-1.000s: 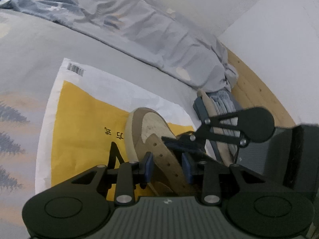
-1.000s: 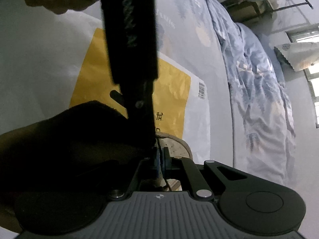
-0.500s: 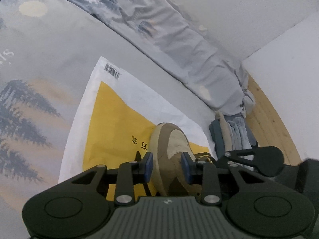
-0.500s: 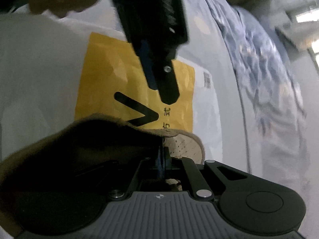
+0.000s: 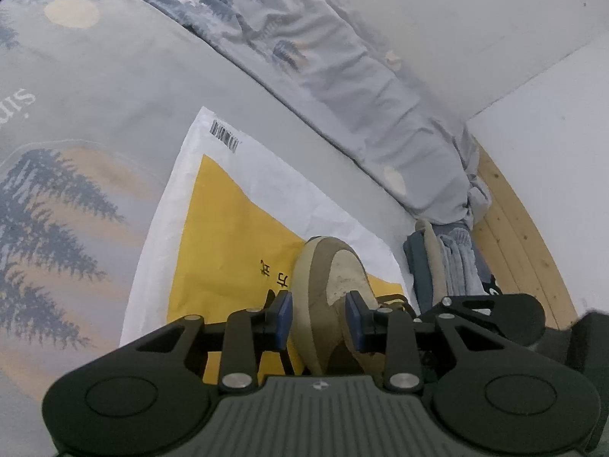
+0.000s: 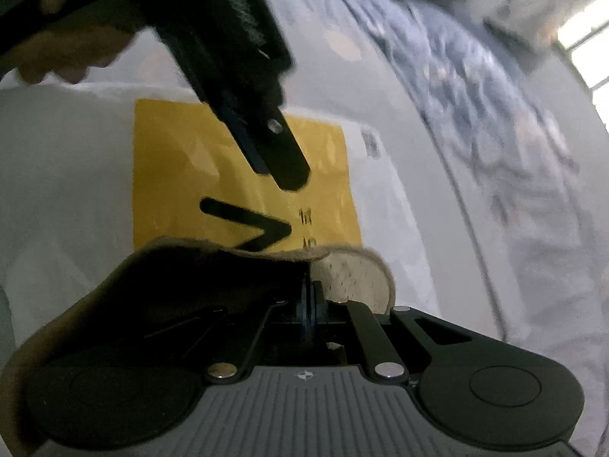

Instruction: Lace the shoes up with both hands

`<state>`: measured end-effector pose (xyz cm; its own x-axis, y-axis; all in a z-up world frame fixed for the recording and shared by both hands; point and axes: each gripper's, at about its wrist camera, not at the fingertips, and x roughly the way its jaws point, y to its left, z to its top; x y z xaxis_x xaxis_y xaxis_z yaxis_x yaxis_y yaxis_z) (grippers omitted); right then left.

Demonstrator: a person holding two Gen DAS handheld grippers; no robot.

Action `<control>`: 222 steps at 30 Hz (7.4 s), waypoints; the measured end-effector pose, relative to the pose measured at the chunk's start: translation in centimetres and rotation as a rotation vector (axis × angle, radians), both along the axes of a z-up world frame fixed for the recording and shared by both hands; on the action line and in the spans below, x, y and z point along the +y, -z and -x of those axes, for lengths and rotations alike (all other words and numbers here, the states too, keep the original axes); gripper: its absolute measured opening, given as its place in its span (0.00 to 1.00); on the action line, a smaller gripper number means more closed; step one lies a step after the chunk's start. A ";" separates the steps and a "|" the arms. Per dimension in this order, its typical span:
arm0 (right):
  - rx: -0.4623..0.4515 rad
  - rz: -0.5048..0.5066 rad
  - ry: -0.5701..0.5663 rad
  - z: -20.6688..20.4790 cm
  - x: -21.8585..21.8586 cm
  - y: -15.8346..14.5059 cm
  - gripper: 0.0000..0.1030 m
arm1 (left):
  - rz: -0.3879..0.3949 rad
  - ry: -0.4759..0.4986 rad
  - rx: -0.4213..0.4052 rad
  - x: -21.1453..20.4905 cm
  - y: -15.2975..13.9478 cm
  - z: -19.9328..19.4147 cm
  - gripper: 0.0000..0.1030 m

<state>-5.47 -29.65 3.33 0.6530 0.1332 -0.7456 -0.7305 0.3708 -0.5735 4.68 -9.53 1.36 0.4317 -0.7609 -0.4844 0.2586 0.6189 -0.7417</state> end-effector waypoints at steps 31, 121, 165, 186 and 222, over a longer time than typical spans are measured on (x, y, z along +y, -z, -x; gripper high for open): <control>-0.095 0.162 -0.060 0.9 1.8 1.5 0.01 | 0.011 0.039 0.046 -1.7 1.1 -0.1 0.27; -0.053 0.292 -0.075 0.2 1.0 2.1 0.01 | 0.325 -0.124 0.232 0.1 4.2 -2.0 0.26; -0.271 -0.366 0.493 4.5 -2.6 -6.3 0.58 | 0.323 -0.265 0.225 -1.4 4.1 1.5 0.26; -0.269 -0.761 0.754 7.3 -7.6 -2.8 0.65 | 0.174 -0.363 0.108 -2.2 1.4 3.3 0.26; -0.249 -0.736 0.934 5.3 -7.3 -0.2 0.66 | 0.164 -0.417 0.130 -4.5 2.2 4.0 0.01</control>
